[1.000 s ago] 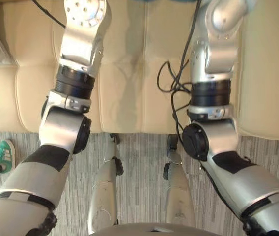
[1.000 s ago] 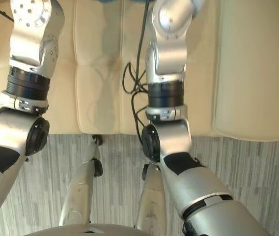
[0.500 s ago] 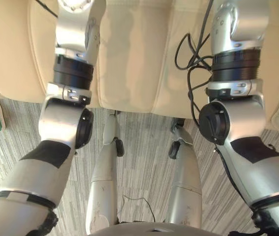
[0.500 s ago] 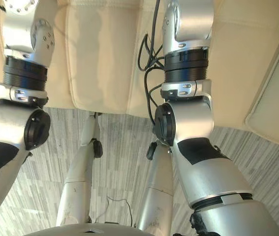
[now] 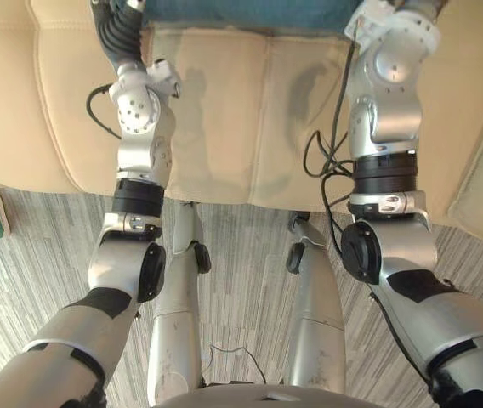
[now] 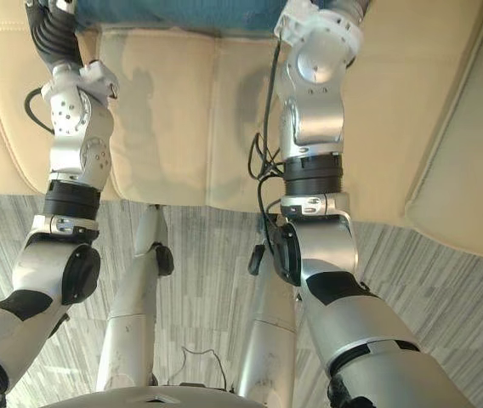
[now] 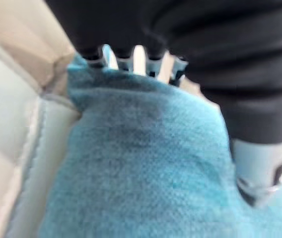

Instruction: Pick up cushions and gather them together orderly.

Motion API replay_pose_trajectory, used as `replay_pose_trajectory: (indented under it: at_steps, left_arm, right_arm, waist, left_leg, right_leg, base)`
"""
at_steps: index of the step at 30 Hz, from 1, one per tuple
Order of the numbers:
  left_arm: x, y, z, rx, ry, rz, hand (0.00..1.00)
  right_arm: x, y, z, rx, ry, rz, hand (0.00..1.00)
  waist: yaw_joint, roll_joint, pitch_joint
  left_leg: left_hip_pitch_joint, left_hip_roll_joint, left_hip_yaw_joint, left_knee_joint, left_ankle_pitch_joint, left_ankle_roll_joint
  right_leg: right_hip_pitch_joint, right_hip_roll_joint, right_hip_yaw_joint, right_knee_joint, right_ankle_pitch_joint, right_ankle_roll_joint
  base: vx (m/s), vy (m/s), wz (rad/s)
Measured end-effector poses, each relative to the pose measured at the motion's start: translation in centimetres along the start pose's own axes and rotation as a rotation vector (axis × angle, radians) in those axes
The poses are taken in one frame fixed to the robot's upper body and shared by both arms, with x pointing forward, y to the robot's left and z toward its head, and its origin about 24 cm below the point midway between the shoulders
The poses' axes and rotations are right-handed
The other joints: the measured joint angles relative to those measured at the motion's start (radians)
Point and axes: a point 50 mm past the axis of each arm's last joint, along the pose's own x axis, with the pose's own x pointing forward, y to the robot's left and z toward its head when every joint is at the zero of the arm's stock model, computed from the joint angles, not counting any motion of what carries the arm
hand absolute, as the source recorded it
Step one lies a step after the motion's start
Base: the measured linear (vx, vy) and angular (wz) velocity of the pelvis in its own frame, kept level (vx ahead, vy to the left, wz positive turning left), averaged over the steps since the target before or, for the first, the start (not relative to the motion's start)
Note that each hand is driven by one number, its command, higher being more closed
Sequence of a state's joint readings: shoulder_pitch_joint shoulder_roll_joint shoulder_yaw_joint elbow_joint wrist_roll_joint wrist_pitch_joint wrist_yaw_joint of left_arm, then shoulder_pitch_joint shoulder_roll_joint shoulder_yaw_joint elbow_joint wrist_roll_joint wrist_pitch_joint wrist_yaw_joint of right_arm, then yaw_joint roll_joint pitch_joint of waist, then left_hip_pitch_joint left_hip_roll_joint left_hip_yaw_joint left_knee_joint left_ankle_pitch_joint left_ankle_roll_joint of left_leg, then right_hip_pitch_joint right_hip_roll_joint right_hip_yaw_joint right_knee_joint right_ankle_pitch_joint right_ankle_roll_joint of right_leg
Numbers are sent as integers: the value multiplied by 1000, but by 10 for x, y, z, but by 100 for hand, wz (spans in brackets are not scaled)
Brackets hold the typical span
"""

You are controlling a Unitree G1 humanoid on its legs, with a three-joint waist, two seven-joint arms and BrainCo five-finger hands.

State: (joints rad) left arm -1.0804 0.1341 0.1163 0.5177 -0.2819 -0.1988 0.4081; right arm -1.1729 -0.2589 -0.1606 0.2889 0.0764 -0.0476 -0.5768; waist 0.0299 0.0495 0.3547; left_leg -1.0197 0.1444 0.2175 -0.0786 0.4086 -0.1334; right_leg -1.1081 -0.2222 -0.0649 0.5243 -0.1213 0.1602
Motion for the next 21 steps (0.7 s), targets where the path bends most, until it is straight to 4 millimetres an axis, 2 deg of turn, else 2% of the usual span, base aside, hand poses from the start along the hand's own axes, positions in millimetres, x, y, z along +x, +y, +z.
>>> replay_pose_trajectory:
  at_steps: [2,4,7,8,10,12,13,14,17,18,21]
  left_arm:
    - [3,7,3,17,-11,-3,0]
    - [2,14,6,23,-24,-15,0]
    - [-1,29,6,55,-32,-31,0]
    - [-2,35,7,71,-35,-37,0]
    - [-3,44,11,92,-53,-41,0]
    - [-6,65,15,141,-73,-31,0]
    - [-6,71,15,153,-73,-23,0]
    - [-8,89,15,195,-67,0,0]
    - [-17,121,15,270,-50,46,0]
    - [-27,138,14,307,-41,71,0]
    - [-55,167,6,374,9,103,0]
  right_arm:
    - [1,-8,3,-16,-26,3,0]
    - [0,-19,1,-35,-31,13,0]
    - [-4,-39,-5,-37,-16,-1,0]
    - [-5,-52,-9,-68,-10,-4,0]
    - [-8,-64,-13,-87,-1,-2,0]
    - [-15,-86,-24,-144,29,4,0]
    - [-17,-90,-26,-154,38,3,0]
    - [-22,-100,-32,-177,64,13,0]
    - [-33,-112,-31,-202,61,52,0]
    - [-42,-118,-26,-206,37,80,0]
    - [-65,-130,-26,-235,43,128,0]
  waist:
    - [-4,-5,3]
    - [-8,-7,4]
    - [-12,-7,4]
    - [-12,-8,4]
    - [-15,-8,5]
    - [-20,-9,5]
    - [-20,-9,4]
    - [-20,-9,5]
    - [-20,-9,4]
    - [-21,-10,4]
    - [-24,-11,3]
  left_leg:
    - [8,7,0,0,-18,-7]
    - [15,9,0,0,-22,1]
    - [42,9,1,0,-22,1]
    - [59,9,2,0,-22,2]
    - [79,10,3,0,-27,14]
    - [114,11,5,0,-28,16]
    - [122,12,5,0,-28,16]
    - [148,17,8,0,-36,34]
    - [189,24,18,0,-45,45]
    - [214,25,26,0,-46,46]
    - [265,31,27,0,-51,44]
  right_leg:
    - [-1,3,-1,11,-3,-3]
    - [0,4,-1,26,-8,-4]
    - [25,4,0,30,-11,-5]
    - [41,4,0,33,-12,-5]
    - [60,5,-1,34,-15,-5]
    - [93,6,0,37,-20,-7]
    - [100,8,0,37,-20,-7]
    - [124,18,0,37,-22,-10]
    - [159,20,2,36,-24,-13]
    - [181,22,6,33,-25,-13]
    - [244,35,1,6,-25,-14]
  base:
    - [-31,-143,-7]
    - [-39,-137,-1]
    - [-31,-119,1]
    - [-18,-102,1]
    - [-15,-97,0]
    - [-14,-93,-2]
    - [-17,-115,-7]
    - [-13,-98,-10]
    - [-13,-85,-10]
    - [-13,-82,-11]
    - [-11,-80,-7]
